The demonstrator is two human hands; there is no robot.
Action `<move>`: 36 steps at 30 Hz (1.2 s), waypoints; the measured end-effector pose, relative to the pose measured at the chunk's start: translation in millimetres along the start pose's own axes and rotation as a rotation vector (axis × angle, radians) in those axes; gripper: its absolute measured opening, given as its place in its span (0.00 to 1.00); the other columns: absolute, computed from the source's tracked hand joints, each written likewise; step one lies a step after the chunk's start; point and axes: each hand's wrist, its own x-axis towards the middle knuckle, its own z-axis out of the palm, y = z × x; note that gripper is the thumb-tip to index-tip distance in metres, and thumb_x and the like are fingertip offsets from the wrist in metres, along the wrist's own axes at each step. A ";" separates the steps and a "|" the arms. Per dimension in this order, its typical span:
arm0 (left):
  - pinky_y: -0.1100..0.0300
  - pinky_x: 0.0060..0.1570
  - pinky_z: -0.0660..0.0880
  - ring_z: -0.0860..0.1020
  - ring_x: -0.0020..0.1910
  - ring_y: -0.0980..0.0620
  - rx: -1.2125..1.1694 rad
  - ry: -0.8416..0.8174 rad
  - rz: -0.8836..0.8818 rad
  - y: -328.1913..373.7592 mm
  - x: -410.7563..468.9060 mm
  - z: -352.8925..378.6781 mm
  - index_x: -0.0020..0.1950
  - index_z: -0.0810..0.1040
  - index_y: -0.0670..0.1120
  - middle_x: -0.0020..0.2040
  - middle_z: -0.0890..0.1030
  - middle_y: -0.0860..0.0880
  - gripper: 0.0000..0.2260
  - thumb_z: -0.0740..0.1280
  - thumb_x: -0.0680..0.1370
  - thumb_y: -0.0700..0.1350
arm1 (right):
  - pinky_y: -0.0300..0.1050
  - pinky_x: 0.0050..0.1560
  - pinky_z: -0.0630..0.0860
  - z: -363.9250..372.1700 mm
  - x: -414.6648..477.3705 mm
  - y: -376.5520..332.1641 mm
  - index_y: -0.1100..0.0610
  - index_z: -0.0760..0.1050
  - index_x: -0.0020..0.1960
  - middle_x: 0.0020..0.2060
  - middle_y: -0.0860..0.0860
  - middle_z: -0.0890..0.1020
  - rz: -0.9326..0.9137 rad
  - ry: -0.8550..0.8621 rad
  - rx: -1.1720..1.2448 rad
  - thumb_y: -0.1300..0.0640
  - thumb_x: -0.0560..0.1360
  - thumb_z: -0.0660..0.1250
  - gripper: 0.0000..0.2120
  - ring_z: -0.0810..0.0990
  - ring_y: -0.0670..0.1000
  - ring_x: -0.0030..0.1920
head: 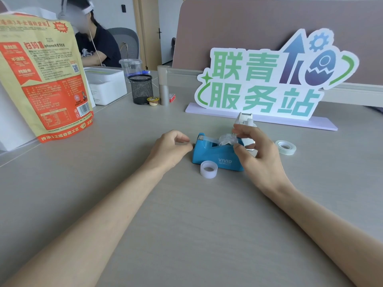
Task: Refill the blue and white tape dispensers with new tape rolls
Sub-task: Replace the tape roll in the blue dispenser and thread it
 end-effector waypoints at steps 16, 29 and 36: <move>0.55 0.51 0.73 0.75 0.51 0.56 0.362 -0.008 0.461 -2.5 -14.1 -1.5 0.51 0.76 0.52 0.41 0.82 0.63 0.08 0.57 0.81 0.45 | 0.48 0.57 0.80 -0.7 5.2 8.6 0.47 0.75 0.63 0.52 0.46 0.84 0.189 -0.246 0.065 0.52 0.66 0.77 0.27 0.82 0.49 0.53; 0.58 0.67 0.65 0.72 0.64 0.59 0.175 -0.287 0.215 -0.7 -4.9 -1.6 0.62 0.78 0.55 0.62 0.78 0.58 0.21 0.53 0.74 0.49 | 0.49 0.62 0.75 3.1 12.1 15.7 0.50 0.66 0.73 0.52 0.56 0.84 -0.015 -0.366 -0.153 0.60 0.79 0.63 0.23 0.80 0.56 0.53; 0.50 0.52 0.72 0.75 0.51 0.41 0.224 -0.258 0.172 3.8 9.8 9.4 0.44 0.74 0.46 0.48 0.79 0.42 0.16 0.56 0.67 0.56 | 0.55 0.50 0.75 33.6 28.7 13.5 0.56 0.57 0.75 0.48 0.61 0.82 -0.065 -0.294 -0.513 0.52 0.81 0.59 0.26 0.78 0.66 0.49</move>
